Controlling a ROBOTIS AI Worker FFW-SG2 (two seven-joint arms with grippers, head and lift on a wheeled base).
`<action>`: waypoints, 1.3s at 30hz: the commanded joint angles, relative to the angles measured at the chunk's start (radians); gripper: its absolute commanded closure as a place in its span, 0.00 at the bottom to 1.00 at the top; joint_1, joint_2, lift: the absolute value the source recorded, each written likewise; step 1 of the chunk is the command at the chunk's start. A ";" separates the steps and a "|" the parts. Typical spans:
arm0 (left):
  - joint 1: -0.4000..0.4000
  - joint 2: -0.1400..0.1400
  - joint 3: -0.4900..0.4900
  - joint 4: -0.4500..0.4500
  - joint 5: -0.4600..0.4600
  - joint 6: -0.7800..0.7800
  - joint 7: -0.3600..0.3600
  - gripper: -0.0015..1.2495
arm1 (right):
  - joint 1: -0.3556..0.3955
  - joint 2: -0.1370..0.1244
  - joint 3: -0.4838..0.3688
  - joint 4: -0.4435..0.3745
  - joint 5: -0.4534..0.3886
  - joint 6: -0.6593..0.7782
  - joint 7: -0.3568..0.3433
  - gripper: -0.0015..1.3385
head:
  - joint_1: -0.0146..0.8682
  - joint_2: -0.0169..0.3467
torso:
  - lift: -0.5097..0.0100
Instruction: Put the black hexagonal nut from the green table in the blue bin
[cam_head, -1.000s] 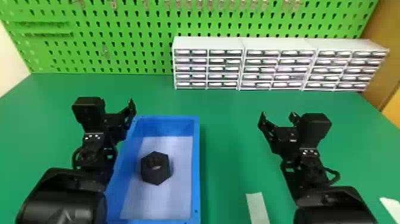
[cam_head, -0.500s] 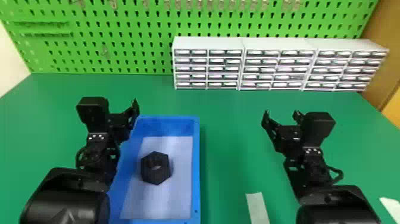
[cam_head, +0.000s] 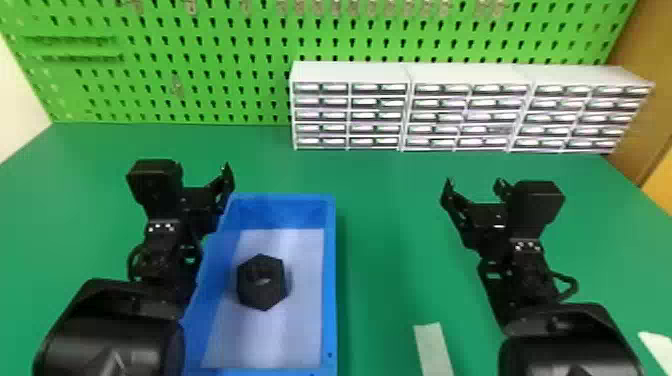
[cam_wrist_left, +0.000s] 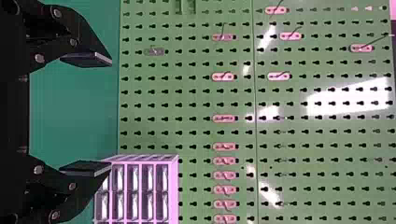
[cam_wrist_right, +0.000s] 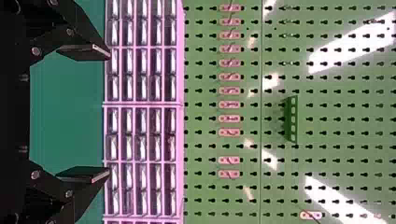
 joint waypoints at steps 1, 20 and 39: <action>-0.001 0.000 0.004 -0.007 -0.002 0.002 0.000 0.37 | -0.003 0.005 -0.007 -0.001 0.001 0.015 0.000 0.30 | 0.79 0.19 | 0.79; -0.001 0.000 -0.007 -0.007 -0.004 0.021 0.000 0.37 | -0.002 0.003 0.007 -0.001 0.001 0.041 0.000 0.30 | 0.79 0.19 | 0.79; 0.002 0.000 -0.007 -0.018 -0.011 0.027 0.000 0.37 | -0.002 0.006 -0.002 -0.001 -0.002 0.045 0.000 0.30 | 0.79 0.19 | 0.79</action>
